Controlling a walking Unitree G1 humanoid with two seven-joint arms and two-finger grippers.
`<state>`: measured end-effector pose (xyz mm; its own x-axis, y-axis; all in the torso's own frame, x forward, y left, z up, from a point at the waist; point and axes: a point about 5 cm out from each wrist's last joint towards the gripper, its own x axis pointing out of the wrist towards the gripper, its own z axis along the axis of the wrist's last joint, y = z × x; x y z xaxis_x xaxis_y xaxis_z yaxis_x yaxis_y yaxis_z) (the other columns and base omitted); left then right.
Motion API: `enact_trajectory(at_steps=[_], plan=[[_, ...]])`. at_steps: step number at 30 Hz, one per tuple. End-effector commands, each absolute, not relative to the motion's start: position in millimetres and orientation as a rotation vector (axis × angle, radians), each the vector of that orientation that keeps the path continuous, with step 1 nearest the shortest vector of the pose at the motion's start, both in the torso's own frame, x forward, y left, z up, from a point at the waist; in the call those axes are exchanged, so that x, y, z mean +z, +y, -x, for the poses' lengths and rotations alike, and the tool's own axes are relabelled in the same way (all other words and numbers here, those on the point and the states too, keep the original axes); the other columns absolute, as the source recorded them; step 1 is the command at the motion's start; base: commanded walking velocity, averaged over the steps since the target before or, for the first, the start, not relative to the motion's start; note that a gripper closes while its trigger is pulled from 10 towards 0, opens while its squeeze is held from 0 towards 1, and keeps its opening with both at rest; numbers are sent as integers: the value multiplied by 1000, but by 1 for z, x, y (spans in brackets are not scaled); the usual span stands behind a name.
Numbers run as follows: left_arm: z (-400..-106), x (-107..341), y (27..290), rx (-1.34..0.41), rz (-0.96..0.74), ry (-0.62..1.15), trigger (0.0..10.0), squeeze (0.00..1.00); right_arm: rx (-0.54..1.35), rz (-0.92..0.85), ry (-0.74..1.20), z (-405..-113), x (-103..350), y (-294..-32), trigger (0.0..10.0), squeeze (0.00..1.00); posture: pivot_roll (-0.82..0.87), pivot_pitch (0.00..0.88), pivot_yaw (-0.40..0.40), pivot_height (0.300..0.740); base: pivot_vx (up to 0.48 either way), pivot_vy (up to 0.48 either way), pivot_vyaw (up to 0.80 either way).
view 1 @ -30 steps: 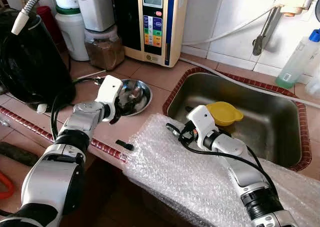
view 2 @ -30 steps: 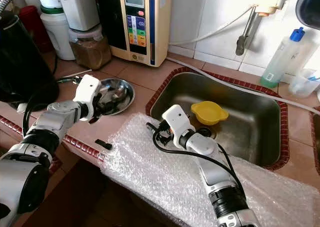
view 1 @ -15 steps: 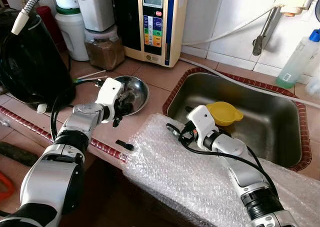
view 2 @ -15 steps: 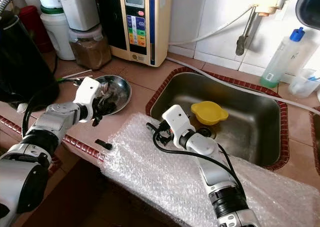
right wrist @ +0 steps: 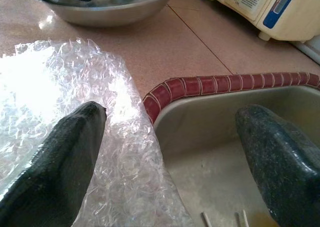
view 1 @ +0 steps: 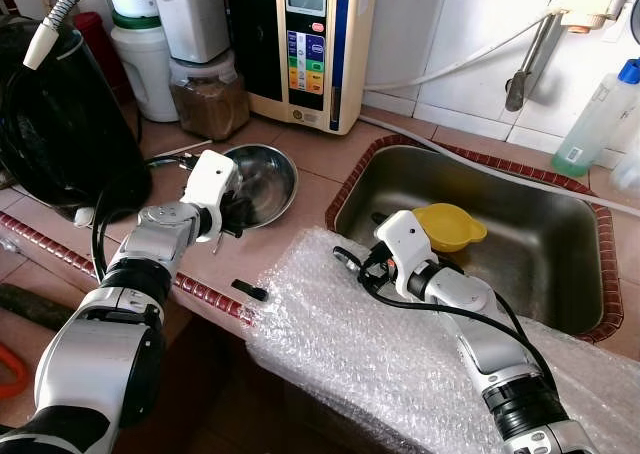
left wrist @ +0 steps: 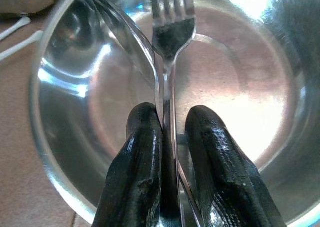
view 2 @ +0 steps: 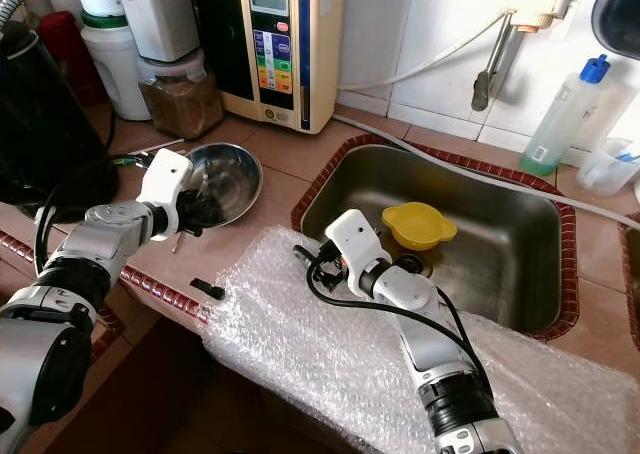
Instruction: Kitchen organization
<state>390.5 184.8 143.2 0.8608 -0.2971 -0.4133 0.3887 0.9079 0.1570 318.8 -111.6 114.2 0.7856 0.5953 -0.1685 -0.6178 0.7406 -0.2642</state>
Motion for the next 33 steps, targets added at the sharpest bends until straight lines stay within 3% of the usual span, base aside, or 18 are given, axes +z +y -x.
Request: enact_trajectory(at_steps=[1,17,23,26,33], plan=[[-393,152,188,-338,-244,354,0,0,658,322,75,-321,115,-114,10000,0,65,0,33,740,0,0,0],[-397,169,193,-321,-318,270,0,0,649,326,70,-324,116,-114,10000,0,72,0,33,740,0,0,0],[-402,190,189,-266,-361,101,0,0,640,324,67,-324,115,-115,10000,0,71,0,34,740,0,0,0],[-401,203,181,-256,-280,-34,0,0,632,326,64,-325,116,-116,10000,0,71,0,28,740,0,0,0],[-399,211,179,-222,-227,-140,0,0,626,330,61,-327,117,-117,10000,0,71,0,23,740,0,0,0]])
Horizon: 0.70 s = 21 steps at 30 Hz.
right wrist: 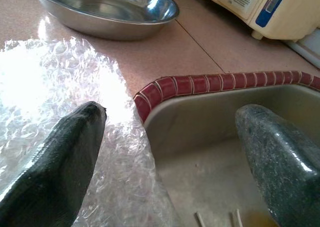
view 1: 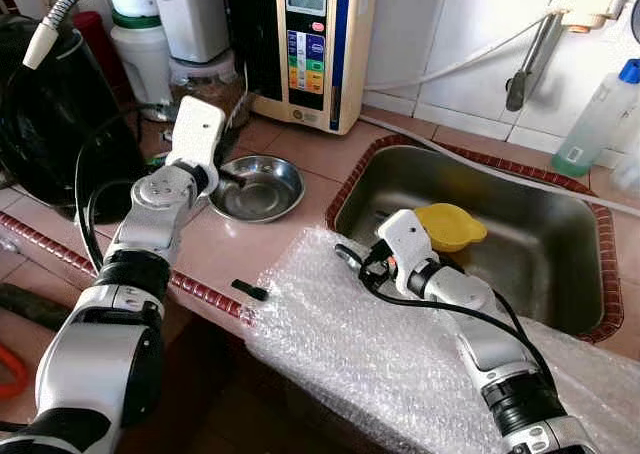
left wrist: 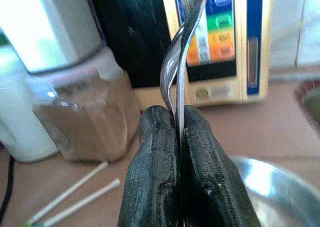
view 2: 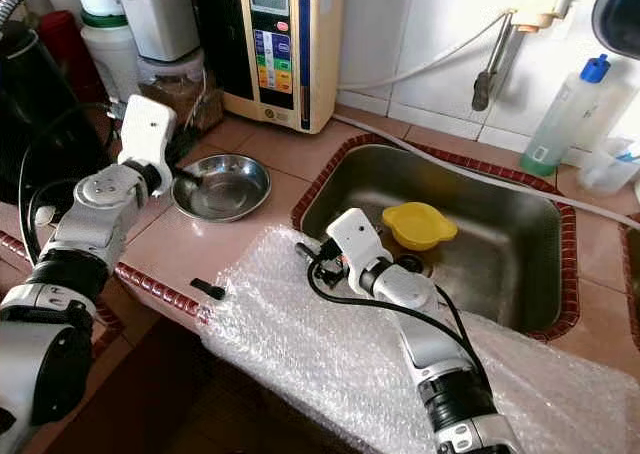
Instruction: Kitchen organization
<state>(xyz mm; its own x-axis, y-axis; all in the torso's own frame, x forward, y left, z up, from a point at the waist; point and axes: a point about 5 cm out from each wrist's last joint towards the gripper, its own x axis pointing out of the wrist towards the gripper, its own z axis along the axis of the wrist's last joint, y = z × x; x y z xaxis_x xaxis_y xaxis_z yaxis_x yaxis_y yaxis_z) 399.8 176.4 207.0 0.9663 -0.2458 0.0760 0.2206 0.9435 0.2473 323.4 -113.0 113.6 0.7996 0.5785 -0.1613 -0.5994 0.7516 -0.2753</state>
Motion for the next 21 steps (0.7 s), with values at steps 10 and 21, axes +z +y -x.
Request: enact_trajectory(at_steps=[10,21], plan=[[-380,212,124,-580,312,-271,0,0,476,312,-25,-340,133,-129,10000,0,64,0,17,740,0,0,0],[-360,190,89,-777,415,-188,0,0,273,188,-184,-352,169,-157,10000,0,57,0,17,740,0,0,0]])
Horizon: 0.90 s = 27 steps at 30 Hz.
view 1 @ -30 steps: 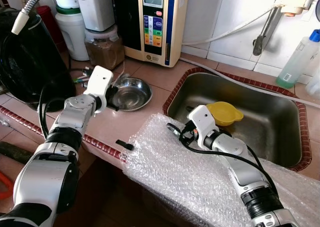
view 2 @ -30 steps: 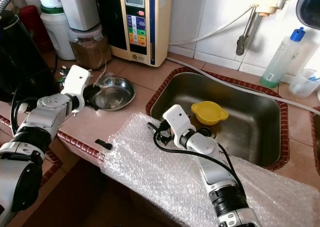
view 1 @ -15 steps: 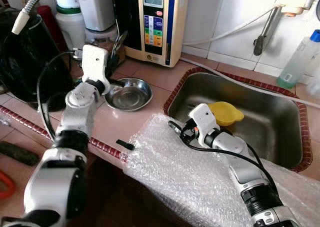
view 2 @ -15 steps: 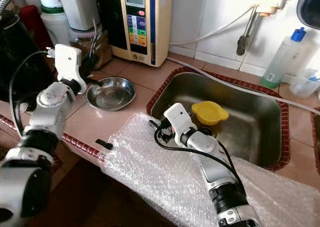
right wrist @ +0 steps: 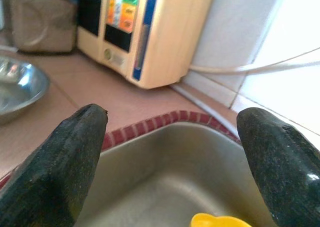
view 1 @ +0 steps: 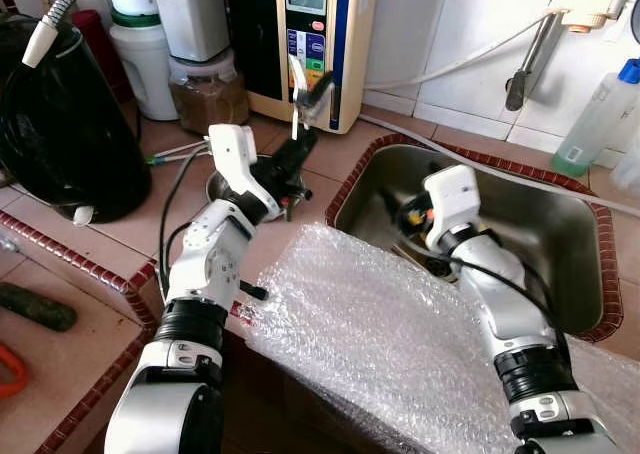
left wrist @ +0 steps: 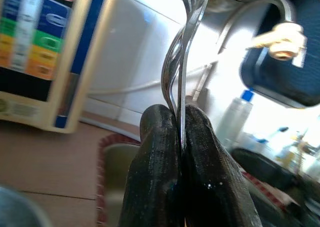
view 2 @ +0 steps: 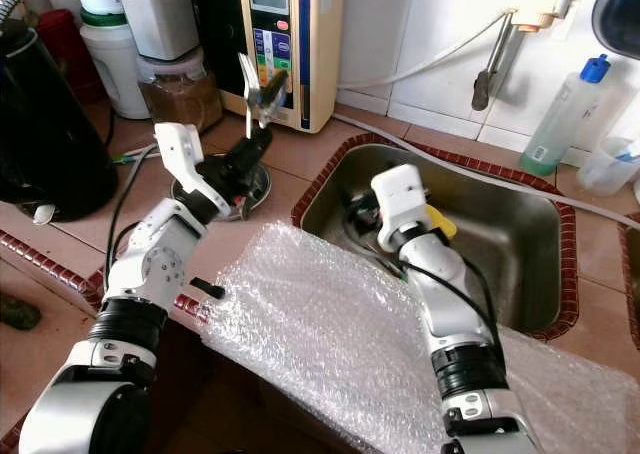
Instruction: Kitchen organization
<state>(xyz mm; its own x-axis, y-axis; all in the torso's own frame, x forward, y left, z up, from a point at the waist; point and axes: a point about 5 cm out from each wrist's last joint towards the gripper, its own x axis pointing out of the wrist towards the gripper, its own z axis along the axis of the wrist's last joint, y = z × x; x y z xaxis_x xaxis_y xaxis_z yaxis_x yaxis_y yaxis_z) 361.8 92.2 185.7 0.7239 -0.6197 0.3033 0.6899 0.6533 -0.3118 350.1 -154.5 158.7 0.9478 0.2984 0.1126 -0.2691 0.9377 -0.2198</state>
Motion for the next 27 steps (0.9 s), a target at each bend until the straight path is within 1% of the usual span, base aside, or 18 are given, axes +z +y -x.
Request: enact_trajectory(at_steps=[1,4,6,8,10,11,12,13,15,18,20,23,25,27], plan=[[-359,189,88,-780,425,-182,0,0,268,187,-187,-353,169,-158,10000,0,57,0,16,740,0,0,0],[-358,190,88,-788,436,-178,0,0,260,175,-183,-353,168,-158,10000,0,57,0,16,740,0,0,0],[-359,192,94,-773,407,-186,0,0,262,180,-170,-353,165,-157,10000,0,61,0,16,740,0,0,0],[-366,192,116,-678,307,-163,0,0,259,179,-166,-352,163,-157,10000,0,64,0,15,740,0,0,0],[-370,191,132,-609,248,-149,0,0,257,180,-162,-352,162,-158,10000,0,68,0,16,740,0,0,0],[-373,192,144,-555,208,-144,0,0,255,182,-157,-352,160,-158,10000,0,69,0,16,740,0,0,0],[-373,192,144,-555,208,-144,0,0,255,182,-157,-352,160,-158,10000,0,69,0,16,740,0,0,0],[-377,190,166,-442,133,-97,0,0,250,183,-149,-351,159,-160,10000,0,74,0,18,740,0,0,0],[-379,187,181,-363,71,-46,0,0,245,184,-142,-352,158,-161,10000,0,76,0,19,740,0,0,0],[-378,178,188,-342,48,30,0,0,239,178,-133,-352,156,-161,10000,0,79,0,20,740,0,0,0],[-377,155,190,-326,40,197,0,0,242,177,-124,-353,155,-160,10000,0,79,0,20,740,0,0,0],[-376,145,188,-337,32,284,0,0,248,183,-118,-353,154,-158,10000,0,74,0,23,740,0,0,0],[-377,142,187,-342,33,310,0,0,248,182,-120,-353,155,-158,10000,0,74,0,24,740,0,0,0],[-376,138,184,-388,15,364,0,0,243,184,-118,-353,154,-160,10000,0,73,0,28,740,0,0,0]])
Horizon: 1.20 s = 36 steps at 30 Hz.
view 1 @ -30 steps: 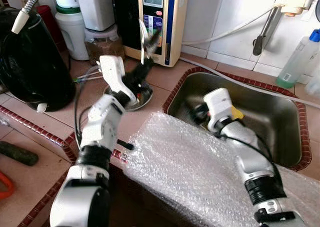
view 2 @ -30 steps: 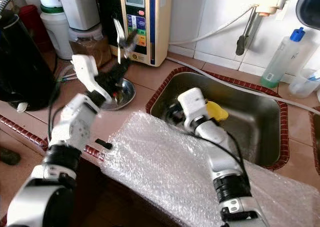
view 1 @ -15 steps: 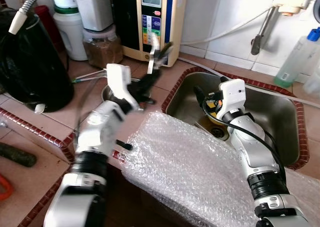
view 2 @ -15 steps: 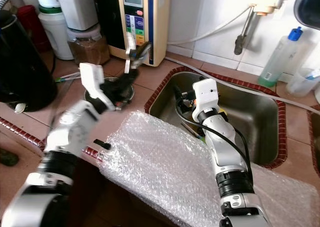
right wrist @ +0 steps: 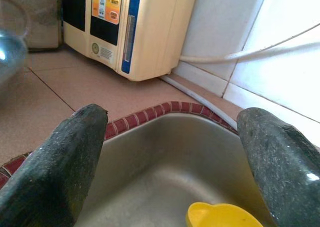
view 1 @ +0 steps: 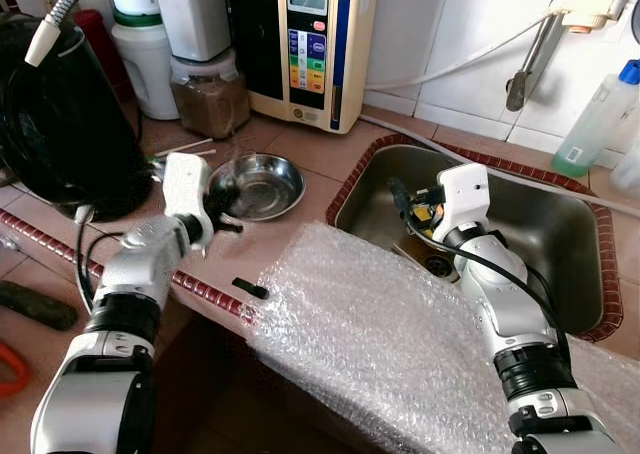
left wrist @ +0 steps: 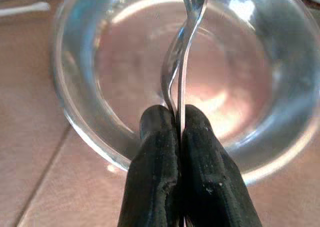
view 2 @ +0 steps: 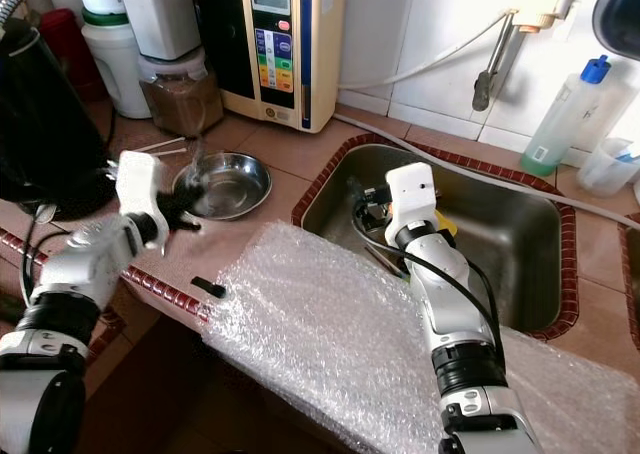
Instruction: Kitchen organization
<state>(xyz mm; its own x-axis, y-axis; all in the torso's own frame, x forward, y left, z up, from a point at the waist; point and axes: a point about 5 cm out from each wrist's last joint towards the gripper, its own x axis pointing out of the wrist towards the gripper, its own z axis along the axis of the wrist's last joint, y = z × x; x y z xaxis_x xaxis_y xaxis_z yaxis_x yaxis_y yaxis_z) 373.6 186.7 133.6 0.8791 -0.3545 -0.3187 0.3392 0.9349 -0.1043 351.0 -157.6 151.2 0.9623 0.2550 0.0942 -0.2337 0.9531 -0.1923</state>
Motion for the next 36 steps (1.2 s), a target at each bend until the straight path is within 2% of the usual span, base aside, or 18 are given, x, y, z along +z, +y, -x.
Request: enact_trajectory(at_steps=[1,2,3,6,8,9,10,11,12,15,16,17,32,33,34,35,36], plan=[[-376,137,183,-393,6,374,0,0,240,184,-118,-353,154,-160,10000,0,72,0,29,740,0,0,0],[-377,137,183,-399,-11,379,0,0,238,184,-117,-353,154,-161,10000,0,71,0,32,740,0,0,0],[-378,138,183,-395,-32,381,3333,0,234,184,-116,-352,153,-162,10000,0,71,0,35,740,0,0,0],[-380,141,183,-394,-51,382,2902,0,227,182,-115,-352,152,-162,10000,0,72,0,39,740,0,0,0],[-382,144,183,-392,-60,373,3373,0,228,182,-113,-351,151,-162,10000,0,72,0,40,740,0,0,0],[-383,147,183,-398,-76,369,6471,0,229,180,-111,-351,151,-161,10000,0,73,0,40,740,0,0,0],[-384,148,183,-397,-85,366,8980,0,230,180,-109,-351,150,-160,10000,0,74,0,39,740,0,0,0],[-384,149,183,-394,-94,364,8980,0,231,179,-108,-351,150,-160,10000,0,75,0,39,740,0,0,0],[-384,150,184,-393,-95,363,10000,0,232,179,-108,-351,150,-160,10000,0,76,0,37,740,0,0,0],[-385,152,186,-386,-98,362,10000,59,233,181,-106,-352,150,-160,10000,0,76,0,36,740,0,0,0],[-385,153,187,-383,-101,362,10000,824,234,181,-107,-352,150,-160,10000,0,76,0,36,740,0,0,0],[-385,154,188,-385,-104,363,10000,1000,234,182,-107,-352,151,-160,10000,0,76,0,35,740,0,0,0],[-388,165,194,-414,-184,354,10000,1000,238,183,-101,-353,150,-160,10000,0,77,0,37,740,0,0,0],[-388,165,195,-404,-196,352,10000,596,240,184,-100,-353,150,-159,10000,0,76,0,36,740,0,0,0],[-388,164,196,-402,-196,352,10000,0,241,185,-99,-353,149,-159,10000,0,76,0,36,740,0,0,0],[-388,164,196,-400,-192,353,10000,0,241,185,-99,-353,149,-159,10000,0,75,0,36,740,0,0,0],[-388,164,196,-394,-184,349,7882,0,242,186,-98,-352,149,-159,10000,0,75,0,36,740,0,0,0]])
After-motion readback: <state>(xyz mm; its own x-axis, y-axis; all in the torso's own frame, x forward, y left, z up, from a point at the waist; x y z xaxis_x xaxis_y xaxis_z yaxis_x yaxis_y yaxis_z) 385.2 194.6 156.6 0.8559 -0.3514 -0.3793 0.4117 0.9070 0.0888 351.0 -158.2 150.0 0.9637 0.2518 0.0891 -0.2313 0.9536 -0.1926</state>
